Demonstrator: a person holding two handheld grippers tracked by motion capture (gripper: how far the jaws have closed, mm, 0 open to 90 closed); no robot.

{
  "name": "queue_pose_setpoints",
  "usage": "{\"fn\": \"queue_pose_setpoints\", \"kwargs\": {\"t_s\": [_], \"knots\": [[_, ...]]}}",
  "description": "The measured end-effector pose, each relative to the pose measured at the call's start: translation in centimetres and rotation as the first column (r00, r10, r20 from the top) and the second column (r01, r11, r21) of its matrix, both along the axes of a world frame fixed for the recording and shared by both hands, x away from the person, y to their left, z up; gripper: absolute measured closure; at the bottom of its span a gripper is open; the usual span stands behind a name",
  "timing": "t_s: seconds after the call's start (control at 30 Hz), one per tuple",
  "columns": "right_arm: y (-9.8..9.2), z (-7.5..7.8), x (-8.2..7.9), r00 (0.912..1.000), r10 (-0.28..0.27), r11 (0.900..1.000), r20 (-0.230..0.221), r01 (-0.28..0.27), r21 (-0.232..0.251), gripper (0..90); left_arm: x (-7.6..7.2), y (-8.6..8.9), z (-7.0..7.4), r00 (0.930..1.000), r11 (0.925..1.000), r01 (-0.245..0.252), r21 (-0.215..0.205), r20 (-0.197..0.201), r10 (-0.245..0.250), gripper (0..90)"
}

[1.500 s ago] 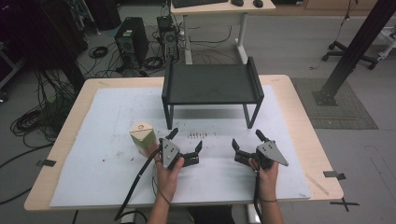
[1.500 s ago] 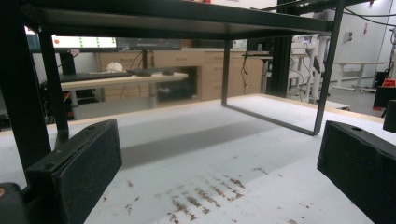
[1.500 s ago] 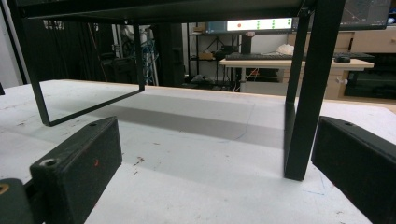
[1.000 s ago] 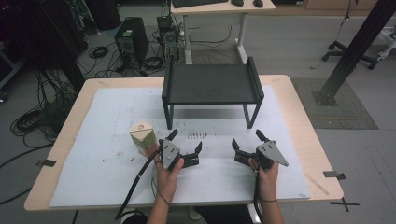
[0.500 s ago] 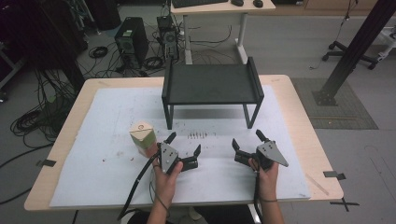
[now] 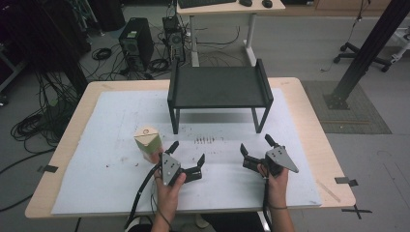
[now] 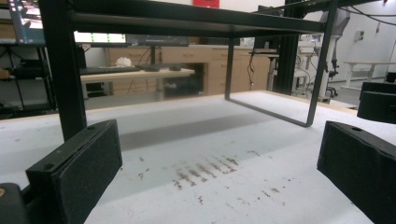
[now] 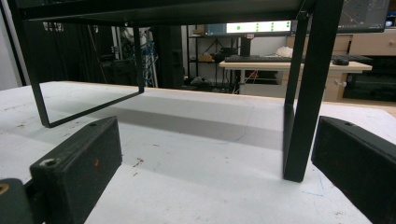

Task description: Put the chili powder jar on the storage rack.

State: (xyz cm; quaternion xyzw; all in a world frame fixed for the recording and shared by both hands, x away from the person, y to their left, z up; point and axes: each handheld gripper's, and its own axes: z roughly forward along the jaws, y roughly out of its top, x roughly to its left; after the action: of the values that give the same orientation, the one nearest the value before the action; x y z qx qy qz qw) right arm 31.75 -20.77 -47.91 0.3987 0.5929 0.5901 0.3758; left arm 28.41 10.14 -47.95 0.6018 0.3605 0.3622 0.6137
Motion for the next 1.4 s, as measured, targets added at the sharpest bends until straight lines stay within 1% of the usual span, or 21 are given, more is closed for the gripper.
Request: {"fn": "queue_pose_setpoints", "kwargs": {"t_s": [0.23, 0.3, 0.37, 0.4, 0.67, 0.8, 1.4], "knots": [[0.0, 0.0, 0.0, 1.0, 0.001, 1.0, 0.002, -0.001, -0.001, 1.2, -0.6, 0.3, 0.0, 1.0, 1.0, 0.0, 0.006, 0.002, 0.0, 0.2], [0.0, 0.0, 0.0, 1.0, 0.0, 1.0, 0.004, 0.0, -0.001, 1.3, -0.9, 0.5, 0.0, 1.0, 0.9999, 0.0, 0.014, -0.001, 0.0, 0.2], [0.0, 0.0, 0.0, 1.0, -0.001, 1.0, 0.003, 0.001, -0.001, 1.3, -1.0, 0.6, 0.0, 1.0, 0.9999, 0.0, 0.012, -0.001, 0.0, 0.2], [0.0, 0.0, 0.0, 1.0, -0.001, 1.0, 0.003, 0.001, -0.001, 1.3, -1.3, 0.8, 0.0, 1.0, 1.0, 0.002, 0.002, -0.001, -0.002, 0.2], [0.0, 0.0, 0.0, 1.0, 0.0, 1.0, 0.004, 0.0, -0.004, 1.3, -1.9, 1.3, 0.0, 0.9999, 0.9999, 0.01, 0.005, -0.002, -0.01, 0.2], [0.0, 0.0, 0.0, 1.0, 0.0, 1.0, 0.005, 0.0, -0.004, 1.3, -2.2, 1.6, 0.0, 0.9999, 0.9999, 0.014, -0.001, -0.003, -0.014, 0.2], [0.0, 0.0, 0.0, 1.0, 0.003, 1.0, 0.003, -0.003, -0.006, 1.3, -3.6, 3.4, 0.0, 0.9997, 0.9997, 0.024, 0.0, -0.005, -0.024, 0.2]]}}
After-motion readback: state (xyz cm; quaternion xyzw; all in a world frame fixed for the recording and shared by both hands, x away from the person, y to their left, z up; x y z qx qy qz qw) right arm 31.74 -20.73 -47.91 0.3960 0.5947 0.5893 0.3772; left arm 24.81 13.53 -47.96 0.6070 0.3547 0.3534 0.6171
